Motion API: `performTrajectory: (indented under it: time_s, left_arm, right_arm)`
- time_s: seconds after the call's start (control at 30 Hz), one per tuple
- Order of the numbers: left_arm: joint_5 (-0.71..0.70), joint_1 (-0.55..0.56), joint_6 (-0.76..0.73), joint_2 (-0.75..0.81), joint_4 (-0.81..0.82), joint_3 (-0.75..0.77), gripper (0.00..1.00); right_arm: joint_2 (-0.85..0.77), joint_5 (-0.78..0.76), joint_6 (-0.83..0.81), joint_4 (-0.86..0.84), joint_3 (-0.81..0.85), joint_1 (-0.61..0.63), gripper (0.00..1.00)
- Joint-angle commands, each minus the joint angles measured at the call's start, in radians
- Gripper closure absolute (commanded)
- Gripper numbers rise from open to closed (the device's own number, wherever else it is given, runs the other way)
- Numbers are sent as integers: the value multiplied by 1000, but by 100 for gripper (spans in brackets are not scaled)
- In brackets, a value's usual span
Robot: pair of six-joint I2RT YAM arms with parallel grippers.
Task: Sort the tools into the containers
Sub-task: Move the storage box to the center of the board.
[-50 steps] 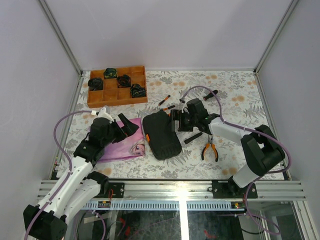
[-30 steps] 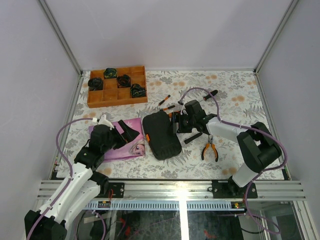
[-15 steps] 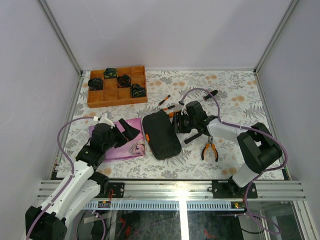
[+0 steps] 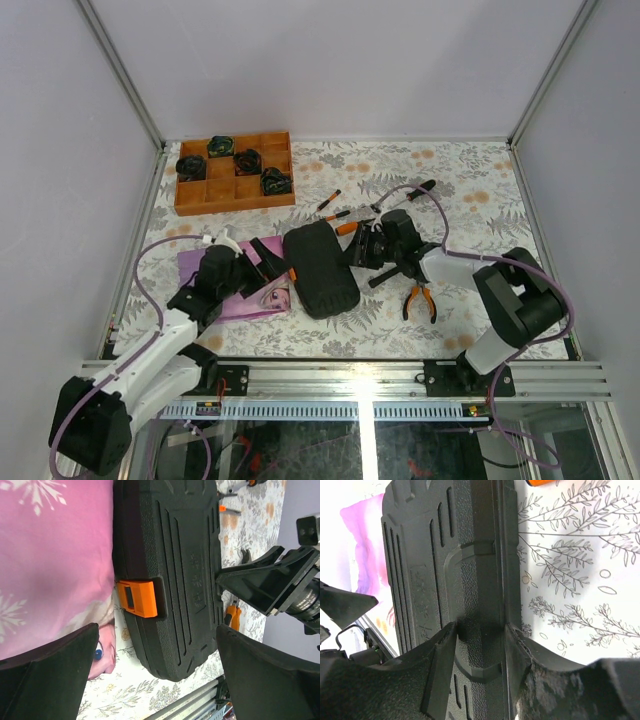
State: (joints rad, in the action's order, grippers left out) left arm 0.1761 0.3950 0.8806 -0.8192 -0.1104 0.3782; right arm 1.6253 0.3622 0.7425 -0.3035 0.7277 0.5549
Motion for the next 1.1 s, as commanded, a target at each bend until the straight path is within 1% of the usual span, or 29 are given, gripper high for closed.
performTrajectory:
  time_s: [0.0, 0.23, 0.47, 0.6, 0.77, 1.07]
  left_arm:
    - [-11, 50, 49, -60, 142, -11, 0]
    - [-32, 116, 83, -141, 227, -14, 2]
    - [-40, 131, 88, -177, 252, -9, 1]
    - [-38, 141, 101, -188, 264, -10, 1]
    - [-17, 164, 127, -222, 318, -22, 1]
    - [3, 226, 219, -333, 517, -68, 1]
  right_arm:
    - [-24, -106, -24, 165, -72, -12, 52]
    - [-135, -208, -32, 261, -101, -12, 52]
    - [-263, -293, -9, 313, -160, -17, 51]
    - [-280, -286, 9, 297, -193, -25, 51]
    - [-272, -235, 35, 246, -237, -60, 51]
    - [-290, -174, 52, 211, -290, -128, 51]
